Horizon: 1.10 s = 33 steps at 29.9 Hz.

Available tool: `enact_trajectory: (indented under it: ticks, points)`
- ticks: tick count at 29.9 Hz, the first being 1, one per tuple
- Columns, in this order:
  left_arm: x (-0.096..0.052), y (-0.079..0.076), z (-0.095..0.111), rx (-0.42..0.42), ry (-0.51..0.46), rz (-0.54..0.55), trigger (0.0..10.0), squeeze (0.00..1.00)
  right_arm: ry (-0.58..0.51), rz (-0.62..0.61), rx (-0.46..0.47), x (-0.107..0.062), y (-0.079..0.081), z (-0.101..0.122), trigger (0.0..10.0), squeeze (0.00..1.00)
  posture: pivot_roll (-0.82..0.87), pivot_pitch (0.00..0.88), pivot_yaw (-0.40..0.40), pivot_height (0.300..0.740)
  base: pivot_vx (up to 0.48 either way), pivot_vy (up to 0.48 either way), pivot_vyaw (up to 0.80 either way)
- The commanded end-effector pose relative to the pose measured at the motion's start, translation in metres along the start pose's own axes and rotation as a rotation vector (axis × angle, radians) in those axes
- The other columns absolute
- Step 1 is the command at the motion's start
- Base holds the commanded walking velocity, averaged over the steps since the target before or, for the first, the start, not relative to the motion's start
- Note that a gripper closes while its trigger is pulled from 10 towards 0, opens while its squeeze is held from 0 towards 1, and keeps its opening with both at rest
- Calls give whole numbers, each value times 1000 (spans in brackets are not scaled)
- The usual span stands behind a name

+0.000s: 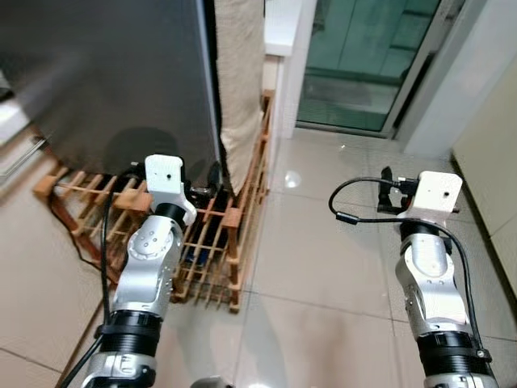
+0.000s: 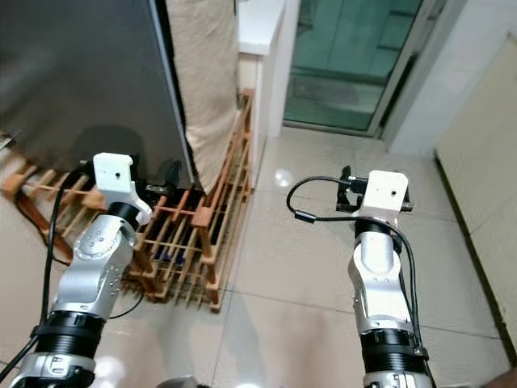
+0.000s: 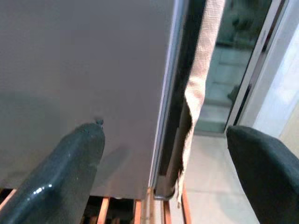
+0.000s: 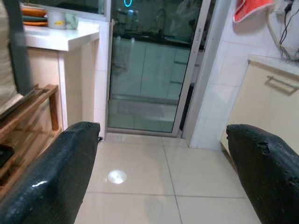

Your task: Restocking fridge

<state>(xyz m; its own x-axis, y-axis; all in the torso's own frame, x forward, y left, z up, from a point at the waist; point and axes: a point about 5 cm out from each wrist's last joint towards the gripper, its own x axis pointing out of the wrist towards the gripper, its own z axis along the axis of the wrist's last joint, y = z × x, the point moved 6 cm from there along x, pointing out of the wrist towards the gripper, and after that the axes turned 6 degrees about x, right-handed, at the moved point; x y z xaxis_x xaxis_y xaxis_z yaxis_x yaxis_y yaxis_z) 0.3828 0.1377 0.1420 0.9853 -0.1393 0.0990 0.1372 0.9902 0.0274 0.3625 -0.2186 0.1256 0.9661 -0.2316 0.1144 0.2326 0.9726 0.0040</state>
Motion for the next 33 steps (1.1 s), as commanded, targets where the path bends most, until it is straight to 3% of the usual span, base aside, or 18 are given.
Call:
enact_trajectory:
  ticks: [1,2,3,4,5,8,9,11,12,14,15,16,20,23,28,33]
  points:
    - [4,5,21,-9,-68,26,10000,0,-39,9,-26,1,1,8,10000,0,4,0,-9,740,0,0,0]
    - [3,8,32,-23,-104,39,10000,0,-110,34,-53,0,6,24,10000,0,3,0,-6,740,0,0,0]
    - [-5,5,54,37,-163,3,10000,0,-239,62,-63,-9,13,59,10000,0,7,0,-5,740,0,0,0]
    - [-5,5,54,37,-163,3,10000,0,-239,62,-63,-9,13,59,10000,0,7,0,-5,740,0,0,0]
    - [-16,5,58,75,-165,-37,10000,0,-244,62,-45,-18,12,65,10000,0,8,0,-9,740,0,0,0]
    - [-59,12,31,199,-54,-142,10000,0,-71,67,-1,-57,-1,31,10000,0,30,0,-34,740,0,0,0]
    - [-72,9,25,222,-35,-165,10000,0,-5,35,4,-67,-16,17,10000,0,32,0,-38,740,0,0,0]
    - [-83,5,23,215,-31,-159,10000,0,48,-6,8,-74,-34,5,10000,0,37,0,-39,740,0,0,0]
    - [-83,5,23,215,-31,-159,10000,0,48,-6,8,-74,-34,5,10000,0,37,0,-39,740,0,0,0]
    - [-80,5,22,122,-21,-81,10000,0,33,-7,9,-73,-38,7,10000,0,26,0,-43,740,0,0,0]
    - [-76,-12,30,42,-46,-90,10000,0,13,-2,15,-68,-35,12,10000,0,18,0,-49,740,0,0,0]
    - [-73,-17,36,25,-66,-104,10000,0,-3,7,13,-65,-32,16,10000,0,14,0,-48,740,345,-315,0]
    - [-63,-18,52,-1,-111,-106,10000,0,-32,42,6,-57,-19,29,10000,0,-13,0,-39,740,397,-139,0]
    - [-61,-28,59,1,-139,-147,10000,0,-56,65,-13,-56,-16,37,10000,0,-43,0,-17,740,419,0,0]
    - [-56,-36,62,-7,-144,-170,10000,0,-43,53,-24,-53,-22,33,10000,0,-62,0,-4,740,431,0,0]
    - [-50,-29,64,3,-136,-128,10000,0,-26,51,-23,-53,-20,28,10000,0,-61,0,0,740,436,0,0]
